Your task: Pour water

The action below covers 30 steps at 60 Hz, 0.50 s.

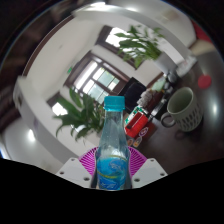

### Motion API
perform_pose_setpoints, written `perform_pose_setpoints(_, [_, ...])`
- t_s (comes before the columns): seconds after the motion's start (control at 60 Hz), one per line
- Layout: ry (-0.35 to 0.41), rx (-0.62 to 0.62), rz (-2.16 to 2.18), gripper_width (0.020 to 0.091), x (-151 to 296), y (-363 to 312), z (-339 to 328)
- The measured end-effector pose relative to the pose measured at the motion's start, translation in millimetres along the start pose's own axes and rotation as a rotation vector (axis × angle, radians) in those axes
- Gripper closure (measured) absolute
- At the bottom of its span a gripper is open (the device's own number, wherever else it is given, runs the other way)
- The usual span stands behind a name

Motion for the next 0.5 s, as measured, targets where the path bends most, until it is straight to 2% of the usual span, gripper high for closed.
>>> perform_pose_setpoints(0.183, [0.125, 0.171, 0.465, 0.0708, 59, 12, 11])
perform_pose_setpoints(0.283, [0.161, 0.245, 0.644, 0.0709, 82, 26, 18])
perform_pose_setpoints(0.5, [0.228, 0.352, 0.947, 0.0709, 103, 41, 17])
Point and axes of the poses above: the point between the fingertips, and its own axes, seen from behind it with the camera up: y to the right, x up, z forward, the way the camera looks, the point moved 2 cm from there along -z, backward, against the way the camera looks, and after that the axes turned 11 degrees about -y, right-handed, at the moved point
